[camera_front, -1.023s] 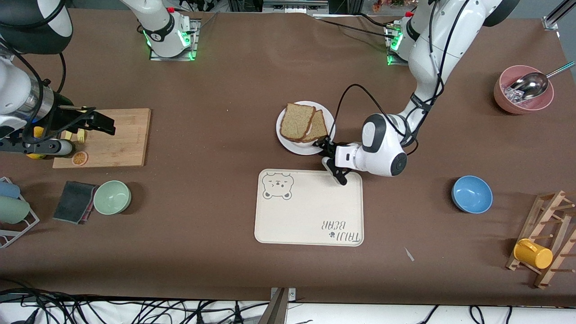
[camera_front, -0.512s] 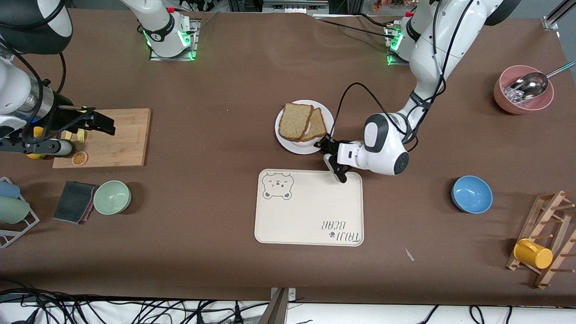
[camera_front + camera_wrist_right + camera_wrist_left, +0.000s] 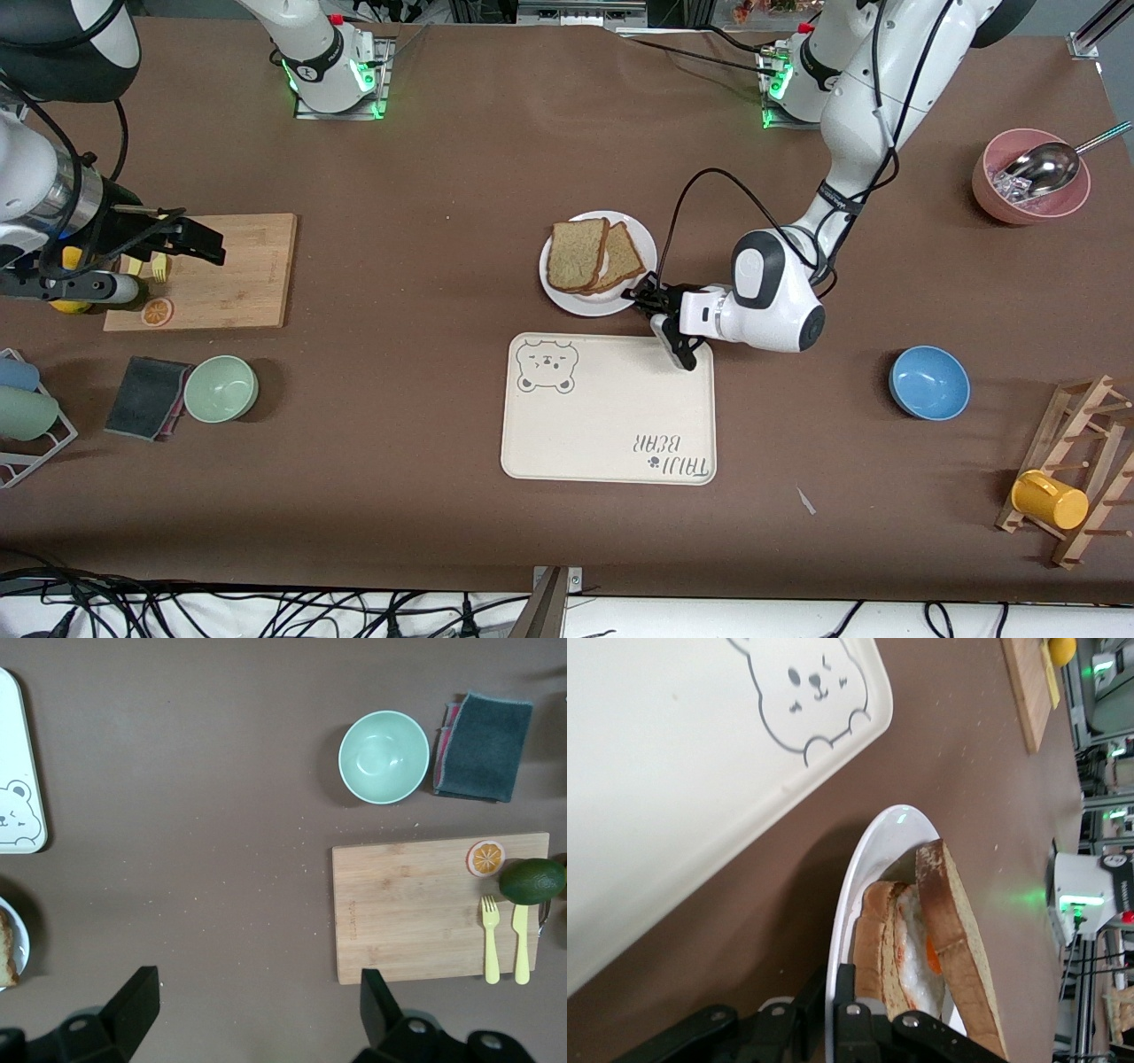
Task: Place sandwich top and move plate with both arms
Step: 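Lower the left gripper and grip the white plate's rim, then slide the white plate with the left gripper onto the cream tray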
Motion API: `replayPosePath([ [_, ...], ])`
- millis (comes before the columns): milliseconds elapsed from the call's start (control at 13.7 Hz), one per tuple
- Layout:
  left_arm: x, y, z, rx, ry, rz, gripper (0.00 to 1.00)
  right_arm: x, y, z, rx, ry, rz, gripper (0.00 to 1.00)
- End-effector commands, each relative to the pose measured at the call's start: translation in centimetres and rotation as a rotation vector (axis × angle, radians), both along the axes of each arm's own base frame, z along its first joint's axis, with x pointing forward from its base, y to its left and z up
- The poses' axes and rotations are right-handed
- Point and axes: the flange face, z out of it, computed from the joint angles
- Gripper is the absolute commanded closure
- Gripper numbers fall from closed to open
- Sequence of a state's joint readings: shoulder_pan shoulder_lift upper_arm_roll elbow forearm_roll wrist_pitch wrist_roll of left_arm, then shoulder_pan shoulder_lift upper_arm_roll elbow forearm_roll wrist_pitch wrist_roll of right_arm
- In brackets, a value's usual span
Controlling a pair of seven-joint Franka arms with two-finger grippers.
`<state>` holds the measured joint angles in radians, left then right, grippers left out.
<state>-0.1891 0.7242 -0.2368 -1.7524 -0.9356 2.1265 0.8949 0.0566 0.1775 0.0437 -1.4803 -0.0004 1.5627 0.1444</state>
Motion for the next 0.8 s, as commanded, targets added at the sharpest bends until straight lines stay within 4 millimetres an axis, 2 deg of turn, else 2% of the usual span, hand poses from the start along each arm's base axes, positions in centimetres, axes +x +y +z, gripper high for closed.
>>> replayPosePath([
  [0,1.5,0.1,2.9,-0.094,0.009,0.037,1.0,-0.7,-0.3,1.5,0.015,-0.026,-0.001,0.0],
  [146,3.2,1.6,4.4,-0.136,0.034,0.078,1.0,-0.6,-0.2,1.2,0.001,-0.025,0.003,0.0],
  [292,5.7,3.0,6.7,-0.152,0.041,0.124,1.0,-0.5,-0.6,0.9,-0.001,-0.02,-0.002,0.0],
  [365,6.8,3.7,7.2,-0.148,0.05,0.156,1.0,-0.4,-0.6,0.7,-0.001,-0.016,-0.003,0.0],
  [512,8.2,3.7,6.0,-0.147,0.079,0.193,1.0,-0.2,-0.4,0.3,-0.001,-0.015,0.0,0.0],
  [731,11.7,4.0,5.3,-0.161,0.075,0.25,1.0,-0.3,-0.3,0.5,-0.001,-0.015,0.001,0.0],
])
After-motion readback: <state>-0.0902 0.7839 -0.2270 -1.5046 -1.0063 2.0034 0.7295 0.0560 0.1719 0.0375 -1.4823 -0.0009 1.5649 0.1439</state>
